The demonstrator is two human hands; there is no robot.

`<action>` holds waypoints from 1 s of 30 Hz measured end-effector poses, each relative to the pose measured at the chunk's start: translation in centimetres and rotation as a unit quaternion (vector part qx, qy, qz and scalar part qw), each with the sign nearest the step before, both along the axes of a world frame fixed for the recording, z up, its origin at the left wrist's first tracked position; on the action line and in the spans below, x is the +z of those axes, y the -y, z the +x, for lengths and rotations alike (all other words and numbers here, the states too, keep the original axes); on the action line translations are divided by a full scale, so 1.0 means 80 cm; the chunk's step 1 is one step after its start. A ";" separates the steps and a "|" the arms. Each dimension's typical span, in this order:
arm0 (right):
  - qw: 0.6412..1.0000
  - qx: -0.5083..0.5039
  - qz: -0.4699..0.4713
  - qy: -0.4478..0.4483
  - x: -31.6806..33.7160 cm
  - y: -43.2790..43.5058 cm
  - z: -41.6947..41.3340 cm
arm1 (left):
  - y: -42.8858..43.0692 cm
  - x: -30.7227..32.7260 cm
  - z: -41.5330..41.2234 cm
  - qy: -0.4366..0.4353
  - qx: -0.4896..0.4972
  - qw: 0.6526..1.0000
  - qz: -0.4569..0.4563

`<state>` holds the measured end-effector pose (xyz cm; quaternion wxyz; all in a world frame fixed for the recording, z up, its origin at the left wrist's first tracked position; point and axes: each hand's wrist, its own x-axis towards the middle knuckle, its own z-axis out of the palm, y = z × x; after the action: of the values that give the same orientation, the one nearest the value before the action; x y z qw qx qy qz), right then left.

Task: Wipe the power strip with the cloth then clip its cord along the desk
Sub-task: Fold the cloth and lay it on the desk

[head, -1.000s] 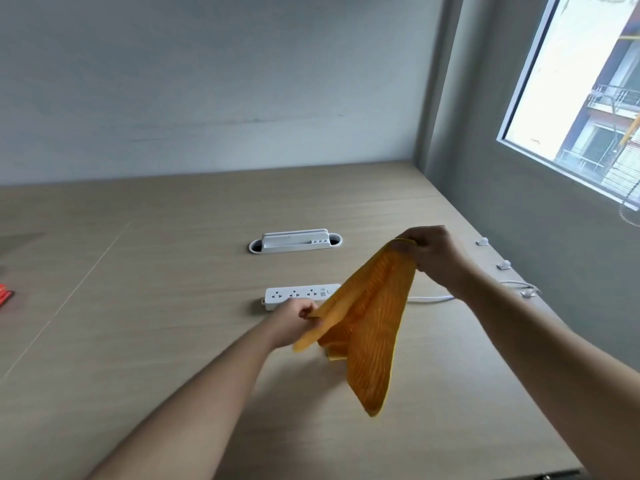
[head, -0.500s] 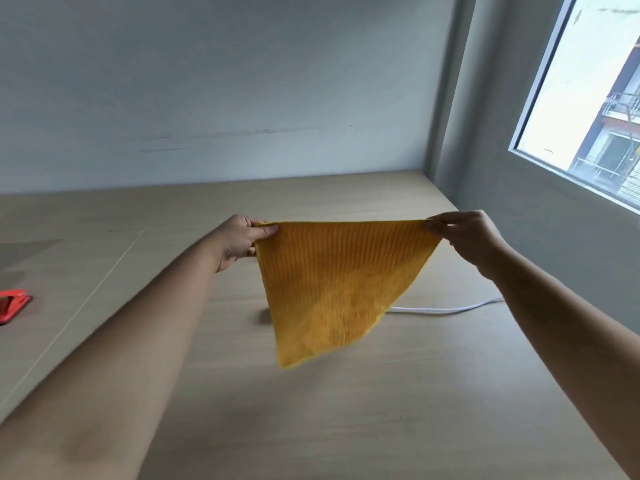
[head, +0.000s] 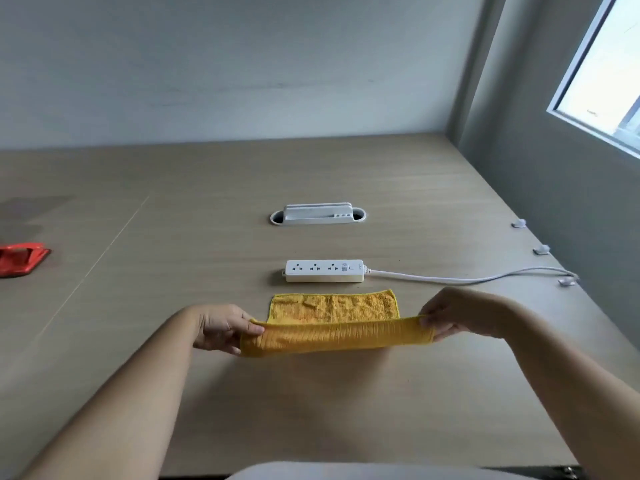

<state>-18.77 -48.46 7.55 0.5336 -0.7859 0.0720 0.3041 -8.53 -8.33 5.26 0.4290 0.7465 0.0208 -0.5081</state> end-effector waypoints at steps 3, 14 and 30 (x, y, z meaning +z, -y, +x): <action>0.993 0.025 -0.067 -0.092 -0.056 -0.013 -0.013 | -0.008 -0.047 -0.029 -0.059 -0.013 0.996 0.060; 0.970 -0.176 -0.152 0.068 -0.106 -0.031 0.036 | 0.009 -0.076 0.002 0.167 0.115 0.971 0.124; 0.925 -0.111 -0.363 0.026 -0.138 -0.076 -0.046 | 0.248 -0.084 -0.045 0.400 -0.138 0.890 0.169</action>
<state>-22.42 -42.35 -3.46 0.2438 -0.9203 0.2503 0.1757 -12.10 -28.19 -1.42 0.1938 0.9432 -0.1706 -0.2090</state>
